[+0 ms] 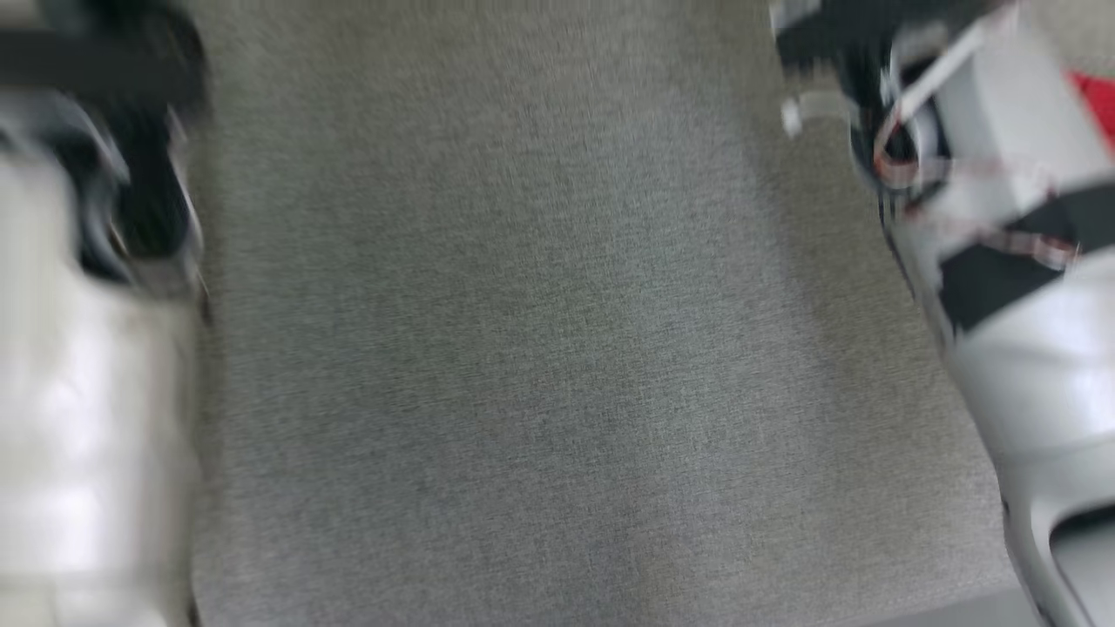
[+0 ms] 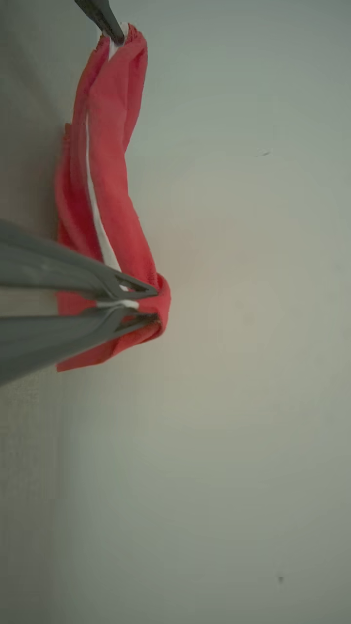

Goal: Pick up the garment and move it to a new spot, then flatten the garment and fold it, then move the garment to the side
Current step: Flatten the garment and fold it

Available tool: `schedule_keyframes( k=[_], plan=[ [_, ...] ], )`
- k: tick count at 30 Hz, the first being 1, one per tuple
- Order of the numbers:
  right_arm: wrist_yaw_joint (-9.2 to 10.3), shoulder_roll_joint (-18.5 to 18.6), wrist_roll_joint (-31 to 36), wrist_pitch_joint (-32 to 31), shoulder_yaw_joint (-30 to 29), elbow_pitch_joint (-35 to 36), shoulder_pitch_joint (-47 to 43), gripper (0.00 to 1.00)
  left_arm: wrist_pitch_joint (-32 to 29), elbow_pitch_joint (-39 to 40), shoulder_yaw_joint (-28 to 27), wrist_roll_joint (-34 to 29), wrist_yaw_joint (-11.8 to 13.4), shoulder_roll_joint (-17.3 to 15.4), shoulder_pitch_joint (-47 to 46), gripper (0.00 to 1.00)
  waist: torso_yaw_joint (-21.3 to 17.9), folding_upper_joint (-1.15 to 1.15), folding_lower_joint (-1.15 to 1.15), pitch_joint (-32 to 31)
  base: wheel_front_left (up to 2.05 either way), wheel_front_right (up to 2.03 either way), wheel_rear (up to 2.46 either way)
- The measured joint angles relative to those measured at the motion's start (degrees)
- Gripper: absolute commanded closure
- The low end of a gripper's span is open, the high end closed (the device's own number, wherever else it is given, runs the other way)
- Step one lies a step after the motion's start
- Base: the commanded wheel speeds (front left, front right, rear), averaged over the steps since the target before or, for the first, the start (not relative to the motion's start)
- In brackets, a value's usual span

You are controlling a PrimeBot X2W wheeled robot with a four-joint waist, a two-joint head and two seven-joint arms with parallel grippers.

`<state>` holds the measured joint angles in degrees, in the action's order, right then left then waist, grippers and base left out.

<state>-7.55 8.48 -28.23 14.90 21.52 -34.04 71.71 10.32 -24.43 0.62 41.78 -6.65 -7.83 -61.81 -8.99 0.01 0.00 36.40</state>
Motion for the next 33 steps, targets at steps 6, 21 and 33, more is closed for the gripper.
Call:
schedule_keyframes(
  k=[6,21,33],
  plan=[
    [-0.01,4.9,-0.1,-3.8,-1.7,3.9,-15.5,1.00,0.9,2.2,3.3,2.9,-0.6,0.3,17.7,1.00,0.8,-0.01,-0.01,-6.1,0.00,0.00,0.00],
    [-0.08,-5.6,13.9,-26.7,-23.1,30.6,-65.4,1.00,2.7,6.0,11.2,2.2,-0.2,0.8,48.4,1.00,1.9,-0.03,-0.03,-24.3,0.00,0.00,0.00],
    [-0.05,-5.7,15.8,-47.2,-25.0,41.6,-82.0,1.00,-5.0,12.6,18.2,-4.5,6.3,-3.5,63.9,1.00,3.4,-0.02,-0.02,-33.4,0.00,0.00,0.00]
  ],
)
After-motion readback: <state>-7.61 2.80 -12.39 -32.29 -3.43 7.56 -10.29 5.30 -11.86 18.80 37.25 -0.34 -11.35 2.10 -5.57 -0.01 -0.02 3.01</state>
